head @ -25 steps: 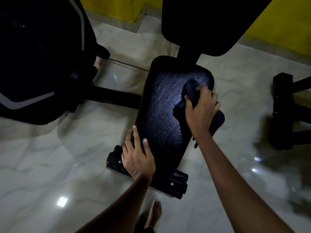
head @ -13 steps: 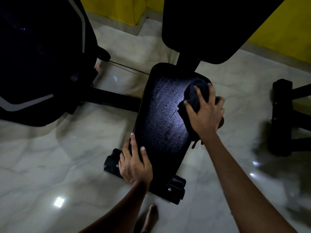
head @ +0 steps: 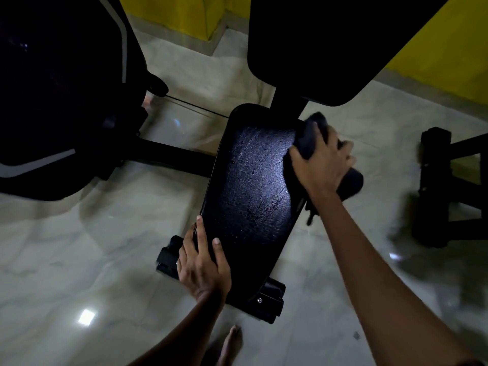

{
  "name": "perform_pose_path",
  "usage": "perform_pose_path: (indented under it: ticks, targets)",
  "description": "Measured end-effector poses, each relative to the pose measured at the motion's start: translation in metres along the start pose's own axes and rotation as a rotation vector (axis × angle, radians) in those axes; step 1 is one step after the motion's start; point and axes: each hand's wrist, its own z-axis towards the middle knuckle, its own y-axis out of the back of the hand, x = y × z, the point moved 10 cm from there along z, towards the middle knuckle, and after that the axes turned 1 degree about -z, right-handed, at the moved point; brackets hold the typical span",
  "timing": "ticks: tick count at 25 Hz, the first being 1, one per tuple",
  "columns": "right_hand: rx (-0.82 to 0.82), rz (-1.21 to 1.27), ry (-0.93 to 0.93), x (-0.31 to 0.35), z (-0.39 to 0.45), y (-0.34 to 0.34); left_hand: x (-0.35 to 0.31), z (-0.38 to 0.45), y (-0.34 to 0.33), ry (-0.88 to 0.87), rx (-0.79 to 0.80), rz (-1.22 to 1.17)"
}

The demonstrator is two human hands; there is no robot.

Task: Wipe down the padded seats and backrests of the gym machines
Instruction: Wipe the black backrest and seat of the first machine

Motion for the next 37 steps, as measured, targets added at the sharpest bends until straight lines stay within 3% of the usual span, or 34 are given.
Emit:
perform_pose_path:
  ticks: [3, 5, 7, 10, 15, 17, 21, 25, 27, 29, 32, 34, 35, 37]
  targets:
    - [0.032, -0.084, 0.361, 0.057, -0.034, -0.009, 0.000, 0.000, 0.001, 0.001, 0.019, 0.012]
    - [0.030, -0.114, 0.514, 0.057, -0.075, -0.013, -0.002, 0.001, 0.000, 0.004, 0.031, 0.015]
    - [0.071, -0.106, 0.499, 0.027, -0.087, -0.015, -0.004, 0.001, -0.001, -0.001, 0.045, 0.007]
    - [0.119, -0.030, 0.282, -0.002, -0.050, -0.008, -0.002, 0.004, 0.001, 0.004, 0.028, 0.007]
    - [0.071, -0.087, 0.261, 0.042, 0.000, -0.011, -0.004, 0.001, 0.003, 0.006, 0.042, 0.028]
    - [0.068, -0.125, 0.340, 0.056, -0.014, -0.016, -0.001, 0.003, 0.003, 0.006, 0.044, 0.060]
    - [0.002, -0.164, 0.676, 0.045, -0.059, -0.015, 0.003, 0.004, 0.006, 0.001, 0.006, 0.101]
    - [0.027, -0.092, 0.599, 0.027, -0.007, -0.008, -0.003, 0.000, 0.011, -0.004, -0.044, 0.086]
    - [0.044, -0.057, 0.509, 0.051, 0.025, -0.009, -0.006, 0.001, 0.011, -0.020, -0.056, 0.080]
    - [0.099, -0.041, 0.538, 0.086, 0.034, -0.022, -0.006, 0.001, 0.011, -0.025, -0.057, 0.083]
    - [0.127, -0.047, 0.867, 0.115, -0.009, -0.031, -0.002, -0.001, 0.011, -0.016, -0.066, 0.073]
    - [0.114, -0.075, 1.088, 0.099, -0.039, -0.028, -0.002, -0.003, 0.011, -0.029, -0.064, 0.071]
    - [0.103, -0.089, 1.142, 0.087, -0.043, -0.024, -0.002, -0.003, 0.012, -0.033, -0.069, 0.069]
    - [0.052, -0.109, 1.082, 0.073, -0.022, -0.016, -0.003, -0.002, 0.012, -0.035, -0.084, 0.066]
